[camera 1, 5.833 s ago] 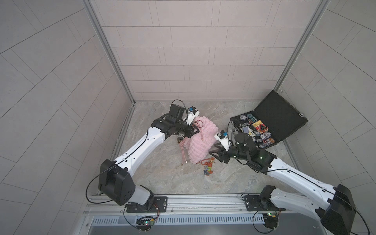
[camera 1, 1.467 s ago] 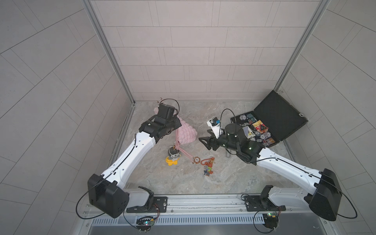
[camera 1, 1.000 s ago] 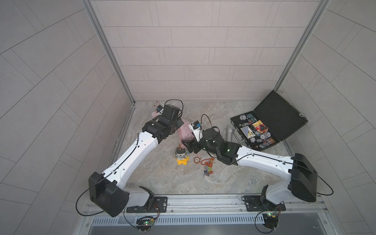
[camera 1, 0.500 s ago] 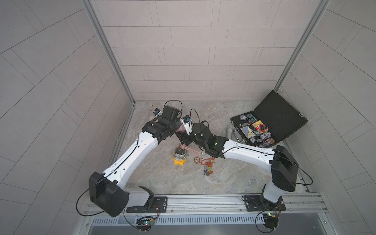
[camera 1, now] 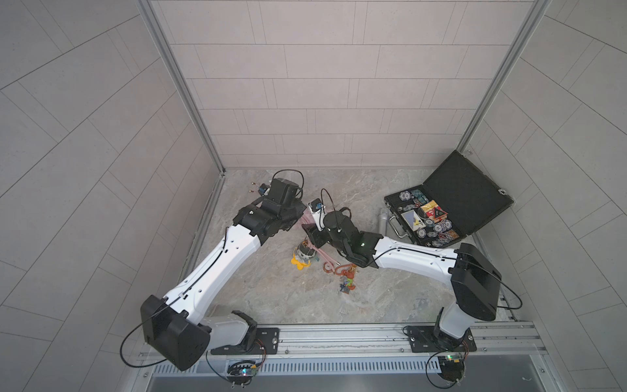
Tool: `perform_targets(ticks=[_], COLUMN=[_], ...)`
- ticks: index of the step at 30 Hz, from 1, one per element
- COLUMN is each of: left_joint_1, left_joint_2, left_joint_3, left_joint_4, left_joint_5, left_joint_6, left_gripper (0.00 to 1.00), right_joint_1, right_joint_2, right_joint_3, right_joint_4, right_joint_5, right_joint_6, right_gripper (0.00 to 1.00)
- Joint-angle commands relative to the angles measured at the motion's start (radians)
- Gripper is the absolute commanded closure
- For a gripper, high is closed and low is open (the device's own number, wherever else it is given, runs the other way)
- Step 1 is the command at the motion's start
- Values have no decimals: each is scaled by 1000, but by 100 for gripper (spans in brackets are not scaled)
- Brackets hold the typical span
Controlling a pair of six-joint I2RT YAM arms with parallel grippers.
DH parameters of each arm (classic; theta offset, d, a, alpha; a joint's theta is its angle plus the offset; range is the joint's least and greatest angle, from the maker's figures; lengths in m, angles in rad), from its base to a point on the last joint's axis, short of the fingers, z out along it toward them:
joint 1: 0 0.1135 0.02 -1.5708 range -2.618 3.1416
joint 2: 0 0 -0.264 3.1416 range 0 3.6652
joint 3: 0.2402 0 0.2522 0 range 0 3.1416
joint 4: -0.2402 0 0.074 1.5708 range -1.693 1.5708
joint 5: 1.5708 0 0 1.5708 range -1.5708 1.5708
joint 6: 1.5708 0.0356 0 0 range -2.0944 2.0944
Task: Remove the decoration from the bag
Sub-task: Adjust the bag.
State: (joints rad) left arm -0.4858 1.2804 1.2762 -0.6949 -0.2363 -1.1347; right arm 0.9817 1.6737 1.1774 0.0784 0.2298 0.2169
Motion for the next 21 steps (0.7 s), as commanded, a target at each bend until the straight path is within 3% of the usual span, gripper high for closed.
perform_targets(ticks=[1,6,11,17,21], left_joint_1=[4,3,4,4,9], left_joint_2=[-42,-50,-61,-91,-128], left_joint_3=[10,-22,-78,-114,-126], left_joint_4=[50,98,216,351,357], left_joint_5=[-3,32,116,257,345], left_joint_6=[-2,30,116,298,440], left_gripper=[100,97,69,37,28], right_joint_1=[-15,-19,-19,-34,-57], right_joint_2=[-24,-50,-96,-168,-209], right_joint_3=[-21,-21,-26,-54,-70], right_joint_4=[-50,-34,-34,-27,-25], right_joint_5=[32,-4,-19,-27,-36], right_joint_6=[9,16,45,139,219], right_gripper=[57,84,99,100,100])
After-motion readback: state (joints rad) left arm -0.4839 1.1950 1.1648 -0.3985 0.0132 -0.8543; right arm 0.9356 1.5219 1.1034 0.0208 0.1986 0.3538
